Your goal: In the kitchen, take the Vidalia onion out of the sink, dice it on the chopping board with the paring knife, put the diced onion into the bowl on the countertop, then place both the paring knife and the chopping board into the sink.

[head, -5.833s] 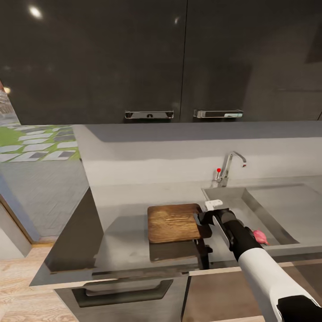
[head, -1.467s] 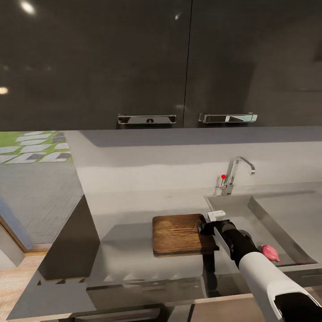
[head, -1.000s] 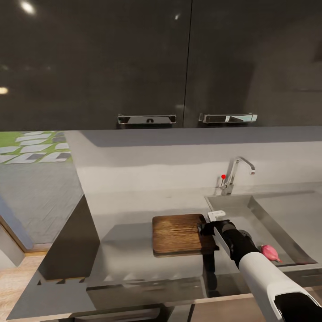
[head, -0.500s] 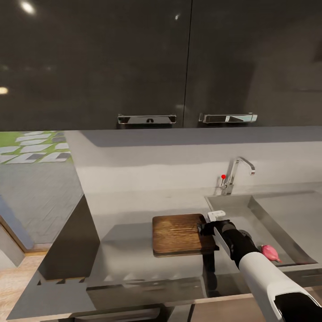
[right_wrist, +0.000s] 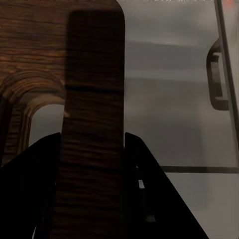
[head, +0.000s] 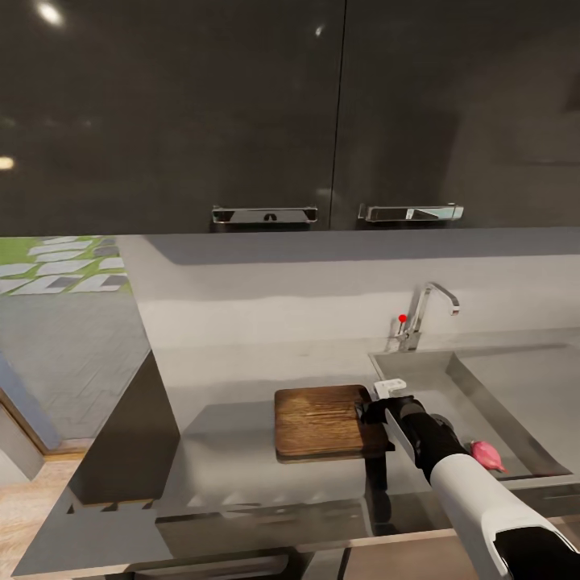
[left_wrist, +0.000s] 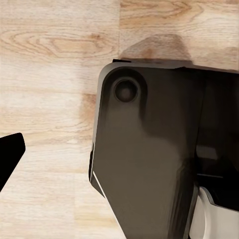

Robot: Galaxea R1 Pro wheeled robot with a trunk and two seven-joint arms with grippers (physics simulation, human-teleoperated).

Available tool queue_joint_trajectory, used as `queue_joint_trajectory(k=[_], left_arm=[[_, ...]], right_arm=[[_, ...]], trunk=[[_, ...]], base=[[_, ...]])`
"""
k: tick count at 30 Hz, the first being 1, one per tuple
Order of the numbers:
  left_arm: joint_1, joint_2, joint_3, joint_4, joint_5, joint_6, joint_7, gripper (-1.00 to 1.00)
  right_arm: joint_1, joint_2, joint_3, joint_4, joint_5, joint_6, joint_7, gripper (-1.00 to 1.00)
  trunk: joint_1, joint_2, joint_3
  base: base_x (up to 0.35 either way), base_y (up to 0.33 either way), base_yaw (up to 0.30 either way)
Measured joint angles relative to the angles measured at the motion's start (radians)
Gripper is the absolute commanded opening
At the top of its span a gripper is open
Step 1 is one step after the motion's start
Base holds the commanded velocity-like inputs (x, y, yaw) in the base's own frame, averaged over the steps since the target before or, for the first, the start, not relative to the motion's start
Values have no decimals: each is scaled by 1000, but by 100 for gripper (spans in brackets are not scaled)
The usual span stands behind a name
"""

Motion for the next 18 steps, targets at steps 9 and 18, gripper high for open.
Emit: queue_joint_trajectory(k=[9,18], left_arm=[[0,0,0,0,0,0,0,100],[0,0,0,0,0,0,0,100]], right_arm=[[0,0,0,0,0,0,0,-100],[0,0,0,0,0,0,0,-100]], trunk=[[0,0,0],[0,0,0]], base=[[0,0,0],[0,0,0]])
